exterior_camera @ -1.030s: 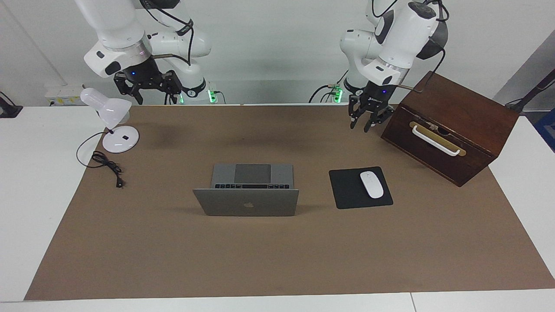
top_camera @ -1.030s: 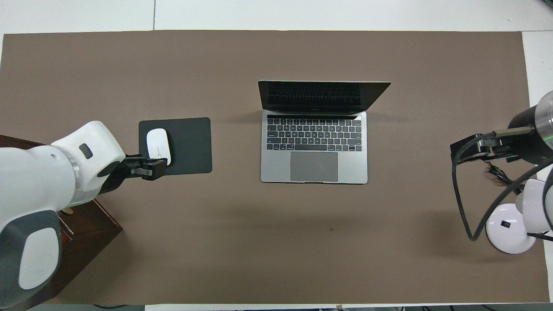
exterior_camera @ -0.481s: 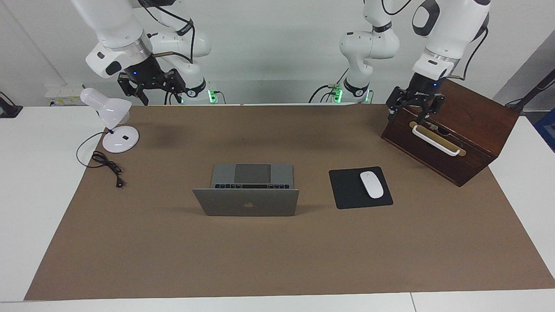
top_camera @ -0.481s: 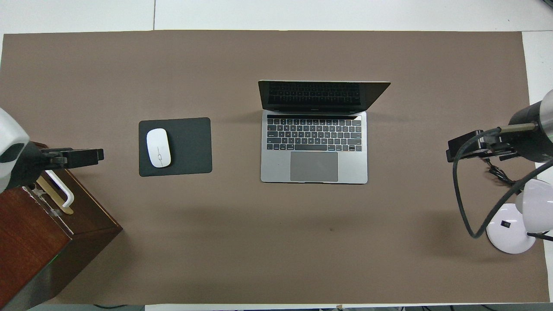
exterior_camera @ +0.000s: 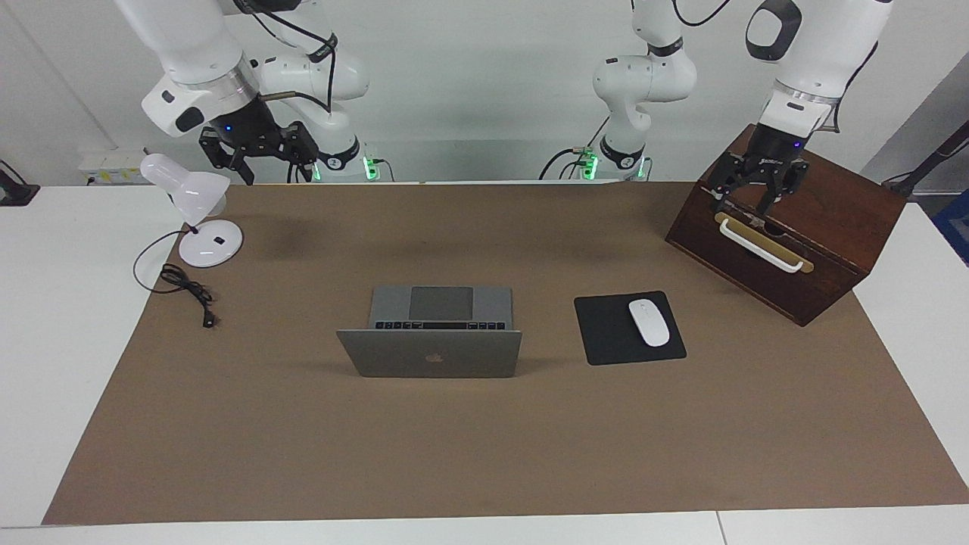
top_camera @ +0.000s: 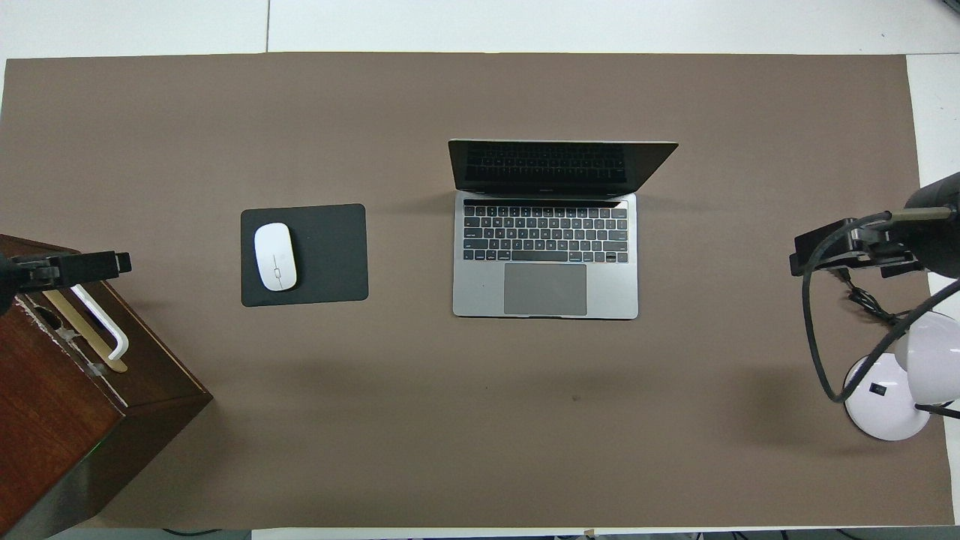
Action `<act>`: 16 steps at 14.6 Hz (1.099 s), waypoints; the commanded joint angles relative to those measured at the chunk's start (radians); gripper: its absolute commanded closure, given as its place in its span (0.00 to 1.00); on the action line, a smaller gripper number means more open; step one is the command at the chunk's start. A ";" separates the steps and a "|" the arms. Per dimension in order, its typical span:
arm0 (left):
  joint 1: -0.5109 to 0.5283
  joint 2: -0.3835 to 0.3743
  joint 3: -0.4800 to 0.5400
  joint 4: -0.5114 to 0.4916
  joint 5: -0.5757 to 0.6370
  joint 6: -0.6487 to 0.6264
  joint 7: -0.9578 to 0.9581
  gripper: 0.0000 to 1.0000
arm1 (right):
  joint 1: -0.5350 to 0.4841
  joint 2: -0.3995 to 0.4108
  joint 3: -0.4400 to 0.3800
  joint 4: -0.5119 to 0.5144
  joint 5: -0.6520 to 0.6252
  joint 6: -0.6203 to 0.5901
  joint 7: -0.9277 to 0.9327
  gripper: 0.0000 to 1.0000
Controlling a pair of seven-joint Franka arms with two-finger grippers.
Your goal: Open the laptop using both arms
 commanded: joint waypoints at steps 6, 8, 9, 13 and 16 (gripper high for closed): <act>0.012 0.124 -0.019 0.324 0.096 -0.351 -0.011 0.00 | -0.034 0.010 -0.062 0.006 0.029 0.015 0.020 0.00; 0.012 0.144 -0.022 0.347 0.094 -0.388 -0.011 0.00 | -0.047 0.010 -0.064 0.006 0.028 0.006 0.014 0.00; 0.010 0.154 -0.022 0.355 0.094 -0.405 -0.011 0.00 | -0.048 0.010 -0.064 0.006 0.026 0.004 0.014 0.00; -0.004 0.222 -0.022 0.387 0.090 -0.434 -0.011 0.00 | -0.047 0.010 -0.067 0.005 0.023 0.015 -0.003 0.00; 0.002 0.247 -0.022 0.391 0.090 -0.437 -0.011 0.00 | -0.047 0.010 -0.068 0.005 0.012 0.015 -0.004 0.00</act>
